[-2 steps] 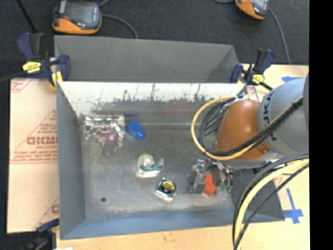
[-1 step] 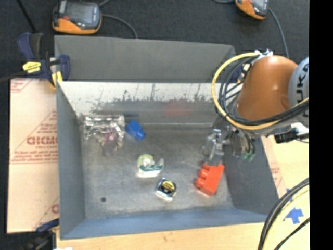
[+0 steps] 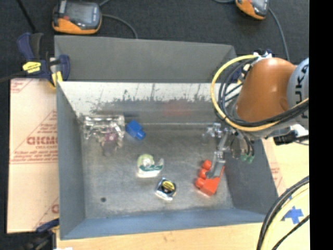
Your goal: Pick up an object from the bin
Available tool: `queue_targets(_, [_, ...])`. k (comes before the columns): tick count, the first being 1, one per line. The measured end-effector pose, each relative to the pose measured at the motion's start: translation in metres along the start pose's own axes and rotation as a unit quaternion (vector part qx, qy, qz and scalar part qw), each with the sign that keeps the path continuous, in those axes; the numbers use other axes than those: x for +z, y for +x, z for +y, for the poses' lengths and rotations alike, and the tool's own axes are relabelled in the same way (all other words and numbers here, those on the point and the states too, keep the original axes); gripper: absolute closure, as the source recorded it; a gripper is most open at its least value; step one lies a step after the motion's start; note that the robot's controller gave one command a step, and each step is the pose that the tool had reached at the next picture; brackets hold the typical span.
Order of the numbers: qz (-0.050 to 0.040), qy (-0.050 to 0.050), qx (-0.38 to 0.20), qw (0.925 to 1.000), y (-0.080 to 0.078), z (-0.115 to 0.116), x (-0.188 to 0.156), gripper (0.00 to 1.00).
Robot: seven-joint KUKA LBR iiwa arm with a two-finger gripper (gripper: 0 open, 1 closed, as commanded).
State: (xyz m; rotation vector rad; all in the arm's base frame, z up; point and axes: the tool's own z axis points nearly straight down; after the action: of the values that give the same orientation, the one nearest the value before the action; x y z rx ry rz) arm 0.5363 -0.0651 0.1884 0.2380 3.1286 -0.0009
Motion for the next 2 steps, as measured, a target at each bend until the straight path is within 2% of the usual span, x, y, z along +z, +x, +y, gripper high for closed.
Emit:
queue_targets(1, [0.0042, 0.001, -0.048, 0.9988, 0.046, -0.103, 0.096, 0.0])
queue_targets(2, [0.0009, 0.0, 0.144, 0.9896, 0.038, -0.062, 0.103, 0.0])
